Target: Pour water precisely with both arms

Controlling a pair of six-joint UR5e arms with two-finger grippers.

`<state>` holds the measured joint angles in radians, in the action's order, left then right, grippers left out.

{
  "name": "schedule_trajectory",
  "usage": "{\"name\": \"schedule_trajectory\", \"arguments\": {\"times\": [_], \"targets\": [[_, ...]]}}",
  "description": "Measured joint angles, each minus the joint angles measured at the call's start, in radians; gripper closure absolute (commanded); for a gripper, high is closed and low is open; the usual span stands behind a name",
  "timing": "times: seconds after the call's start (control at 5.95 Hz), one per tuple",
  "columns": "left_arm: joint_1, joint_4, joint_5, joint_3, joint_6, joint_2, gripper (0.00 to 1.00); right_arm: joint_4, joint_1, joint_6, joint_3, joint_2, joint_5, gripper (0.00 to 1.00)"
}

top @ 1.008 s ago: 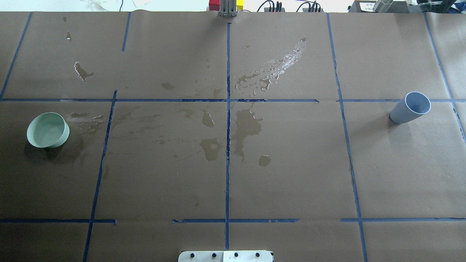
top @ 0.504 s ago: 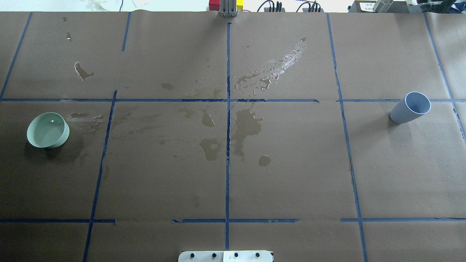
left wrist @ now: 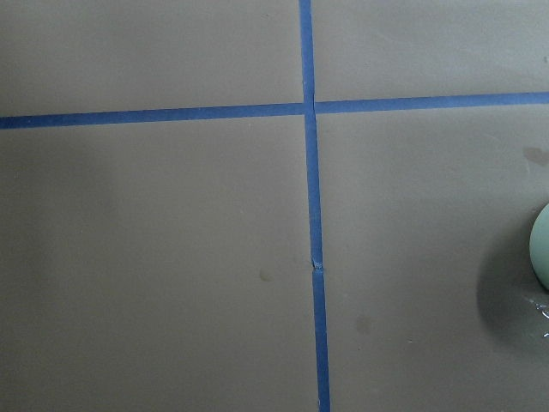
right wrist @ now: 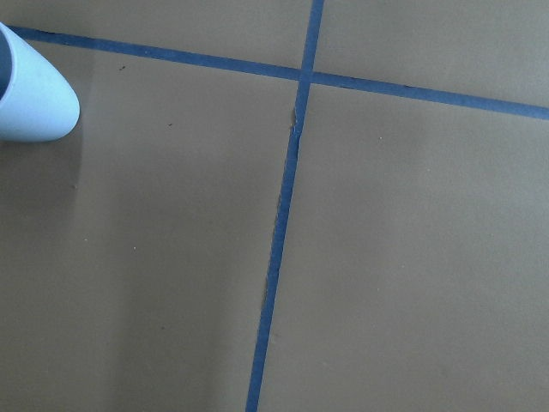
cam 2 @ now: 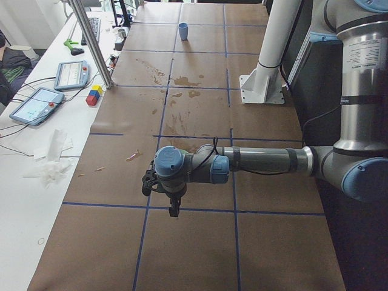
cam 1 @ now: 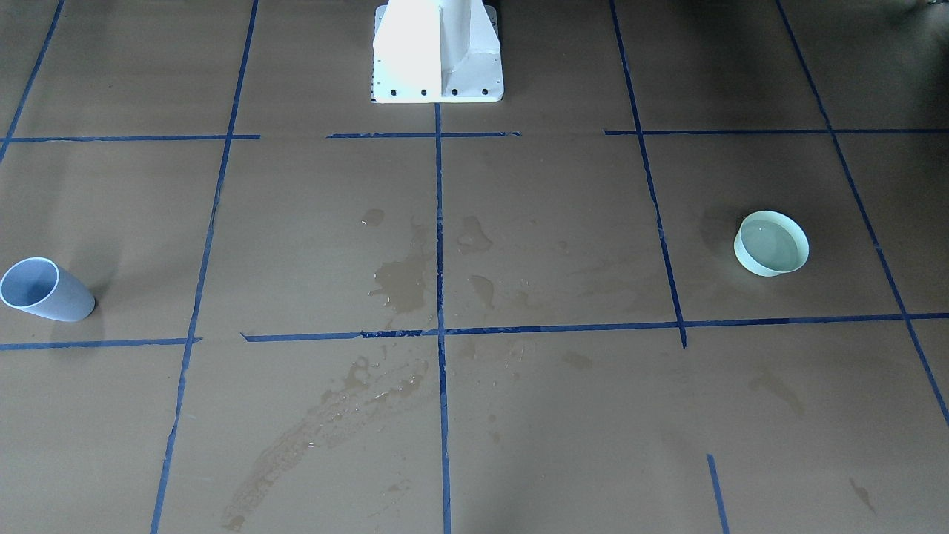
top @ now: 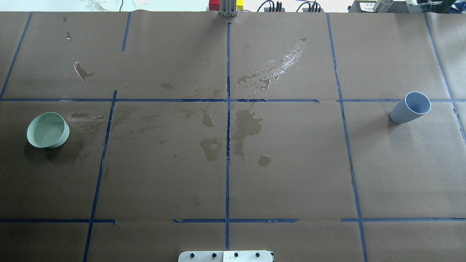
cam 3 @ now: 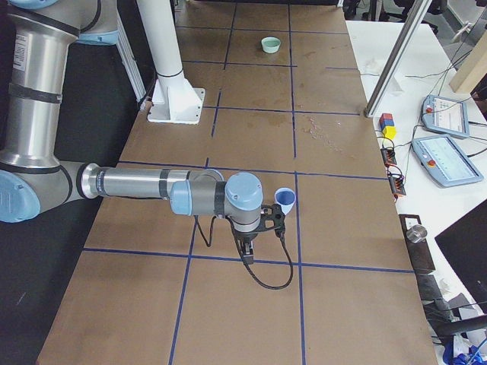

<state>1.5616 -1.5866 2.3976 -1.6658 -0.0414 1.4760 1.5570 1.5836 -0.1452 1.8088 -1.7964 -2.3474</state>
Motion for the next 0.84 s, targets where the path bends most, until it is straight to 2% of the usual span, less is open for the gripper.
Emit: {"name": "schedule_trajectory", "arguments": {"times": [0.84], "targets": [[-0.002, 0.0, 0.005, -0.002, 0.0, 0.001, 0.0, 0.0, -0.001, -0.002, 0.0, -0.002, -0.024, 0.0]]}}
